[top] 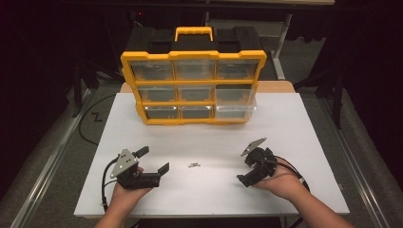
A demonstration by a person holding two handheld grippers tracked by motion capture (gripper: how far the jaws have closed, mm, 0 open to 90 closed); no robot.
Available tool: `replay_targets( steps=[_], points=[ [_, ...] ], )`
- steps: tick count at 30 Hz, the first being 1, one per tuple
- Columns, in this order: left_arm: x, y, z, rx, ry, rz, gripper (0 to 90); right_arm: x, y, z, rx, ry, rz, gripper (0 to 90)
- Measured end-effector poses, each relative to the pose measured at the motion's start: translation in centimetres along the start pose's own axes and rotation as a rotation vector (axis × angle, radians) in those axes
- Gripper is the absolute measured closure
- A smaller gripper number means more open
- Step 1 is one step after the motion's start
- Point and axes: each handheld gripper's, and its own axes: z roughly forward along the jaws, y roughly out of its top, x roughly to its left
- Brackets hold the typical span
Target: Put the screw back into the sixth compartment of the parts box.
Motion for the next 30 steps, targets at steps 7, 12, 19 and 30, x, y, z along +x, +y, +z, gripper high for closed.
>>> replay_targets(
  steps=[7, 12, 19, 30],
  points=[
    [-0.2, 0.0, -0.3, 0.006, -0.010, 0.010, 1.9, 0.4, 1.5, -0.3, 0.007, 0.024, -0.058, 16.4],
    [-0.3, 0.0, -0.5, -0.004, -0.009, 0.010, 1.8, 0.8, 2.5, -0.2, 0.013, 0.033, -0.099, 16.7],
    [-0.4, 0.0, -0.8, -0.009, -0.002, 0.007, 1.5, 1.2, 3.9, 0.0, 0.006, 0.045, -0.138, 18.3],
    [-0.5, -0.1, -0.8, -0.003, -0.012, 0.010, 1.1, 2.0, 6.7, 0.3, -0.030, 0.062, -0.192, 28.3]
  ],
)
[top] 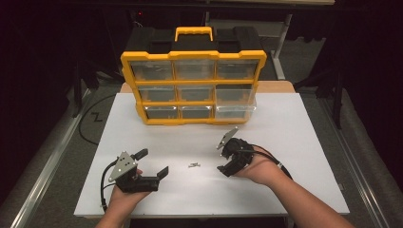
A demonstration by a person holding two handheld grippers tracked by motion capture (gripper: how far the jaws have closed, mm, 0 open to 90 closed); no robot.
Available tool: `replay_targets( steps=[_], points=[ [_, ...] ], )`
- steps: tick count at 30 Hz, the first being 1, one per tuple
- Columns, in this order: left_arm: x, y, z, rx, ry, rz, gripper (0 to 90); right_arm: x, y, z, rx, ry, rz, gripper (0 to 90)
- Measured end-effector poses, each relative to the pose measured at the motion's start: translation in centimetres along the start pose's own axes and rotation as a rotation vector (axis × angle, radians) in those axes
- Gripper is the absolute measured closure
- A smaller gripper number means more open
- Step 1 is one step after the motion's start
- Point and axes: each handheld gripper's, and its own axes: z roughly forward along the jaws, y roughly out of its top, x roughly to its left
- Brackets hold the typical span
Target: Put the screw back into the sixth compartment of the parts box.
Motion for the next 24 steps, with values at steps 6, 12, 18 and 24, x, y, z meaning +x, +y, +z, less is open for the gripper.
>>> replay_targets(
  steps=[6, 12, 18, 24],
  points=[
    [0.2, 0.2, 0.0, -0.015, 0.002, -0.008, 1.1, 0.6, 1.6, 0.6, -0.004, 0.024, -0.056, 35.6],
    [0.2, 0.3, 0.0, -0.020, 0.006, -0.009, 1.1, 1.1, 2.9, 0.9, -0.003, 0.049, -0.093, 43.2],
    [0.0, 0.3, 0.1, -0.015, -0.009, 0.002, 1.1, 1.4, 4.0, 1.2, 0.025, 0.085, -0.125, 52.8],
    [0.0, 0.3, 0.1, -0.015, -0.019, 0.004, 1.1, 1.5, 4.9, 2.2, 0.043, 0.114, -0.201, 62.9]
  ],
)
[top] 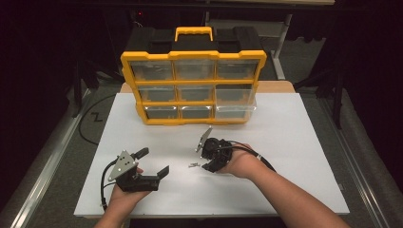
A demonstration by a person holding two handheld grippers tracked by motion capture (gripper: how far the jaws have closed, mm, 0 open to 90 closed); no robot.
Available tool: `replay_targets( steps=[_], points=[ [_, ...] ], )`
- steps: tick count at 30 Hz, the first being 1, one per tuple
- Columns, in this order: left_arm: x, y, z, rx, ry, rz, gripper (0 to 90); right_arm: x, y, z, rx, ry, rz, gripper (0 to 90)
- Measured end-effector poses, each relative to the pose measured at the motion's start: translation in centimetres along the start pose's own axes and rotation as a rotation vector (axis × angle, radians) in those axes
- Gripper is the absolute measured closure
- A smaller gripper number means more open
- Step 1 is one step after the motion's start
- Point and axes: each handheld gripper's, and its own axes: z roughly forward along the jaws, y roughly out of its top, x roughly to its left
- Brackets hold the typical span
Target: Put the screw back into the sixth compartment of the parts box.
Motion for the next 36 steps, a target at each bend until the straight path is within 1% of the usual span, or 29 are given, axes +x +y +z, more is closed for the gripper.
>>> replay_targets(
  steps=[1, 2, 3, 5, 8, 13, 14, 15, 17, 20, 21, 26, 27, 29, 31, 34, 36],
  points=[
    [0.0, 0.0, 0.0, -0.001, -0.001, 0.000, 1.1, 0.1, 0.1, 0.1, 0.008, -0.001, 0.009, 63.6],
    [0.0, 0.0, 0.0, -0.002, -0.002, 0.000, 1.1, 0.1, 0.2, 0.3, 0.011, -0.001, -0.001, 65.3],
    [0.0, 0.0, 0.0, -0.002, -0.002, -0.001, 1.1, 0.2, 0.3, 0.4, 0.016, 0.006, 0.014, 67.2],
    [0.0, 0.0, -0.1, -0.003, -0.002, -0.001, 1.1, 0.2, 0.6, 0.5, 0.019, 0.010, 0.000, 69.6],
    [0.1, 0.0, 0.0, -0.003, -0.001, -0.004, 1.1, 0.2, 0.9, 0.6, 0.009, 0.015, -0.002, 72.0],
    [0.0, 0.0, 0.0, -0.001, -0.003, -0.002, 1.1, 0.2, 1.3, 1.0, 0.037, 0.028, -0.016, 75.9],
    [0.0, 0.0, 0.0, -0.001, -0.003, -0.002, 1.1, 0.1, 1.3, 1.2, 0.034, 0.028, -0.022, 76.6],
    [0.0, 0.0, 0.0, -0.001, -0.003, -0.003, 1.1, 0.1, 1.4, 1.3, 0.043, 0.032, -0.025, 77.3],
    [0.0, 0.0, -0.1, 0.000, -0.003, -0.003, 1.1, 0.2, 1.5, 1.6, 0.037, 0.037, -0.027, 78.1],
    [0.0, 0.0, -0.1, 0.001, -0.005, -0.003, 1.1, 0.1, 1.7, 1.9, 0.060, 0.037, -0.045, 80.3],
    [0.0, 0.0, -0.1, 0.002, -0.005, -0.003, 1.1, 0.1, 1.8, 2.1, 0.052, 0.033, -0.050, 81.1],
    [0.1, 0.0, -0.1, 0.001, -0.005, -0.005, 1.1, -0.1, 2.1, 2.4, 0.051, 0.033, -0.053, 83.0],
    [0.1, 0.0, -0.1, 0.001, -0.006, -0.005, 1.1, -0.1, 2.1, 2.5, 0.048, 0.034, -0.062, 83.0],
    [0.1, 0.0, -0.1, 0.005, -0.008, -0.004, 1.1, -0.1, 2.2, 2.7, 0.054, 0.036, -0.058, 82.9],
    [0.1, 0.0, -0.1, 0.005, -0.010, -0.004, 1.1, -0.3, 2.2, 2.9, 0.058, 0.040, -0.069, 82.9],
    [0.1, 0.0, -0.1, 0.006, -0.011, -0.002, 1.1, -0.1, 2.2, 3.2, 0.061, 0.048, -0.051, 82.9],
    [0.1, 0.0, -0.1, 0.005, -0.011, -0.004, 1.1, -0.1, 2.2, 3.4, 0.060, 0.048, -0.060, 82.8]
  ],
)
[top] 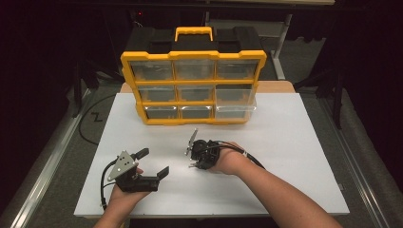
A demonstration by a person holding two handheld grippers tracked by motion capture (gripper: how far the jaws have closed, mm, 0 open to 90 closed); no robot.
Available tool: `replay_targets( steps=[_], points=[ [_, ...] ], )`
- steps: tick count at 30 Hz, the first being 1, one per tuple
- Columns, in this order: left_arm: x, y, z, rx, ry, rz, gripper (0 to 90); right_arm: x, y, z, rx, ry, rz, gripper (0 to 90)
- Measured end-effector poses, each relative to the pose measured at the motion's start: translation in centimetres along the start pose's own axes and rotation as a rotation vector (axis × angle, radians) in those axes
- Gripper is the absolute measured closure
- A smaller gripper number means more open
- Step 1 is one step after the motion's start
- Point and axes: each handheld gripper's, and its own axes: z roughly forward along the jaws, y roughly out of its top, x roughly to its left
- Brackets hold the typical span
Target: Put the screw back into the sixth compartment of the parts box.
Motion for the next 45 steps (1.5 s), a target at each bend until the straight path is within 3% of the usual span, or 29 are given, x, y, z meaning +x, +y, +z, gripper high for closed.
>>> replay_targets(
  steps=[19, 25, 45],
  points=[
    [-0.01, 0.03, -0.08, -0.005, 0.001, 0.000, 1.1, -0.34, 0.07, 0.29, 0.019, 0.045, 0.019, 83.6],
    [-0.02, 0.03, -0.07, -0.005, 0.001, 0.000, 1.1, -0.31, 0.09, 0.29, 0.022, 0.047, 0.043, 85.7],
    [0.02, 0.01, -0.03, -0.002, 0.001, 0.002, 1.1, -0.40, 0.08, 0.08, 0.014, 0.035, 0.050, 87.4]
  ],
)
